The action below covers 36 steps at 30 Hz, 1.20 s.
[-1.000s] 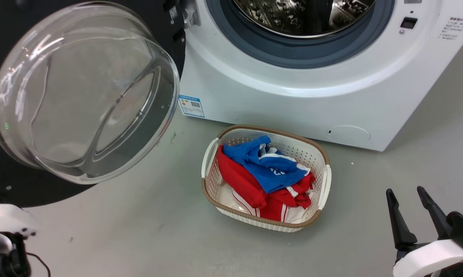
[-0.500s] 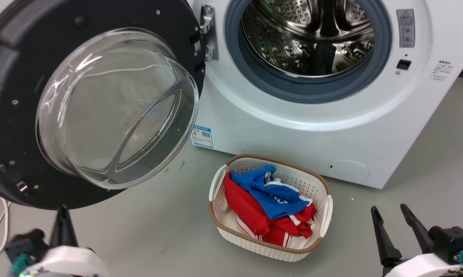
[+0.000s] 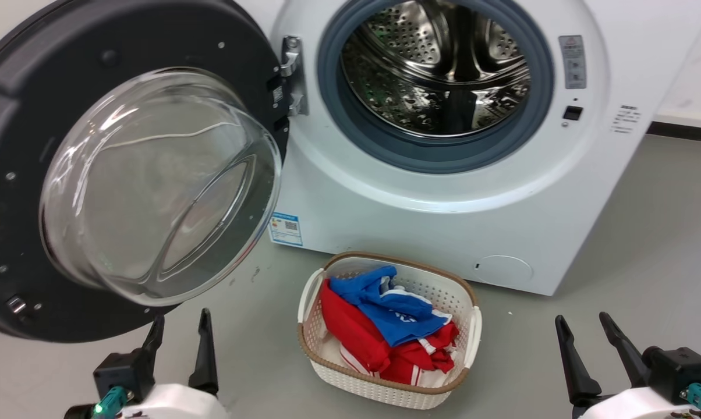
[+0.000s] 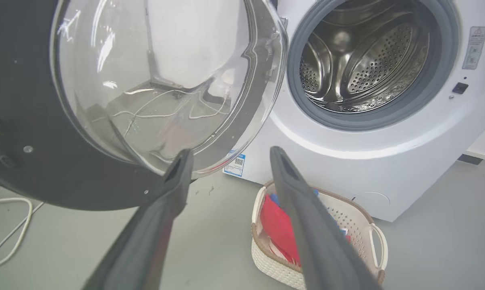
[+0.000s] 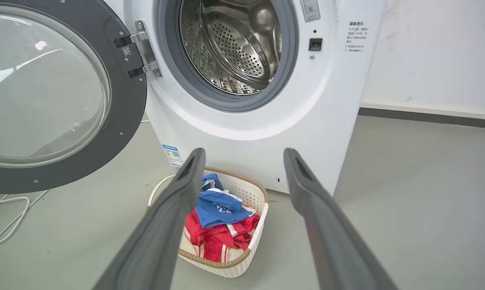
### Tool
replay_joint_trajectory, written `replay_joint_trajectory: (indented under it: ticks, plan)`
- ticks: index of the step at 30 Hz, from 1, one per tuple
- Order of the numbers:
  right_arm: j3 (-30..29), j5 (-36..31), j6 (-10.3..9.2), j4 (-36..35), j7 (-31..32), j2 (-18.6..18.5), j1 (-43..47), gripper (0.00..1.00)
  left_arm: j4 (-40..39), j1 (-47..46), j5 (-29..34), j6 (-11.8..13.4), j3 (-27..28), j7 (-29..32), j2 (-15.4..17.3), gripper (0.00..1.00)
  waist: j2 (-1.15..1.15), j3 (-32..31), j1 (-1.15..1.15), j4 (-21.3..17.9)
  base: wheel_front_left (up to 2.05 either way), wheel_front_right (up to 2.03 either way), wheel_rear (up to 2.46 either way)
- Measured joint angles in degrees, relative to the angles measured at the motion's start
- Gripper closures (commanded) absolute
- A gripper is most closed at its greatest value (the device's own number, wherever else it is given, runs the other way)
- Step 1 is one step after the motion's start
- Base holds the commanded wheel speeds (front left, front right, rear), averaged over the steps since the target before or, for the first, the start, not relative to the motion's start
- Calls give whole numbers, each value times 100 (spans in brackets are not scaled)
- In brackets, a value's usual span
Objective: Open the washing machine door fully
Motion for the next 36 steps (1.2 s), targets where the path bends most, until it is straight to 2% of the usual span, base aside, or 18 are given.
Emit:
replay_joint_trajectory:
  ticks: [12,22,27,36]
  plan:
    - [-11,-33,0,-43,-4,-27,-161,0,24,-439,267,-190,-424,-46,-21,0,0,-78,0,-791,0,0,0]
    - [107,-31,0,-20,12,-148,-221,0,209,-497,327,-143,-547,-179,-119,0,0,-106,0,-1509,0,0,0]
    - [104,-31,0,-12,-5,-158,-221,0,287,-493,335,-132,-600,-189,-143,0,0,-106,0,-1629,0,0,0]
    - [45,-35,0,-40,-31,-154,-251,0,314,-427,326,-88,-591,-249,-118,0,0,-78,0,-1555,0,0,0]
